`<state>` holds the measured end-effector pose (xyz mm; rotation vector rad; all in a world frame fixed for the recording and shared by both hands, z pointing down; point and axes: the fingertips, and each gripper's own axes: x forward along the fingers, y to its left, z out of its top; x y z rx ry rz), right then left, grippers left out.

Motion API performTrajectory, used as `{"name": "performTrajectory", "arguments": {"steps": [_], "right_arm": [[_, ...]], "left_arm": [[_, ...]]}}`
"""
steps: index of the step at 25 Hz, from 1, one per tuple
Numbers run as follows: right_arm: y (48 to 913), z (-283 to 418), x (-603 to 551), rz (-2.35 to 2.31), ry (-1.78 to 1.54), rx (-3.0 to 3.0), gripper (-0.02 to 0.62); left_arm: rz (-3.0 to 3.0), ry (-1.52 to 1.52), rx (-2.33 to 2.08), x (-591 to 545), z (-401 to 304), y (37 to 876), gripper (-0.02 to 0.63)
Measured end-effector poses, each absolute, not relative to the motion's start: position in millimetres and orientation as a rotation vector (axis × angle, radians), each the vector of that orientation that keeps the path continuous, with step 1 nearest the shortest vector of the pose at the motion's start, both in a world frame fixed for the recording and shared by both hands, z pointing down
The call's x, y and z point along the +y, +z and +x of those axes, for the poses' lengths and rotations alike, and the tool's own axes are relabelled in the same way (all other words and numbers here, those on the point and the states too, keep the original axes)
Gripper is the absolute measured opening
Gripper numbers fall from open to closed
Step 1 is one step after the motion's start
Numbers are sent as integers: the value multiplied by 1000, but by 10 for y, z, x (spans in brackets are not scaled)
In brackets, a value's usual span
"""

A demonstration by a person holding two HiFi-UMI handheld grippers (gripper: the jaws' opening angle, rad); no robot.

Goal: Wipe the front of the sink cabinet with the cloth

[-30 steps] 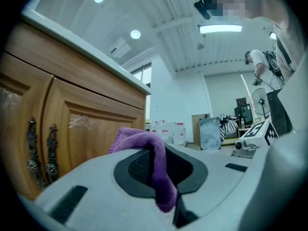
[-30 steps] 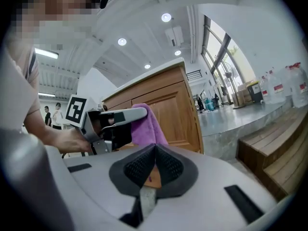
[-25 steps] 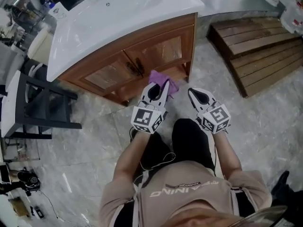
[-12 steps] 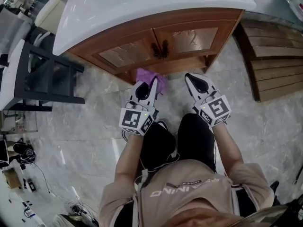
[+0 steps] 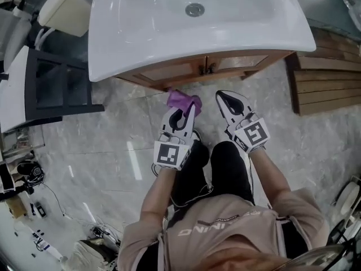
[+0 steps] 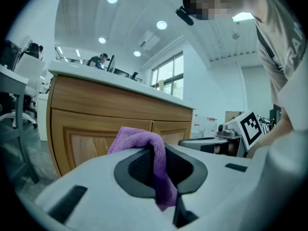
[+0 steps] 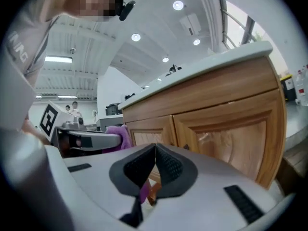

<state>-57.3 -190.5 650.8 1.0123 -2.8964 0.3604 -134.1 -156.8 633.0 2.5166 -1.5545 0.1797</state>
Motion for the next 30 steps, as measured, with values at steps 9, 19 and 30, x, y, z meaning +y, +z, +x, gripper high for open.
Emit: {"name": "performTrajectory", "arguments": {"steps": [9, 19, 30], "right_arm": [[5267, -777, -1793, 875, 414, -2882, 12], [3778, -781, -1682, 819, 457, -2800, 12], [2617, -700, -1596, 927, 400, -2797, 12]], "left_arm": [[2371, 191, -1595, -1612, -1568, 5102, 37], [2302, 161, -1620, -1539, -1826, 3592, 37], [2237, -67, -1509, -1486, -1890, 2548, 37]]}}
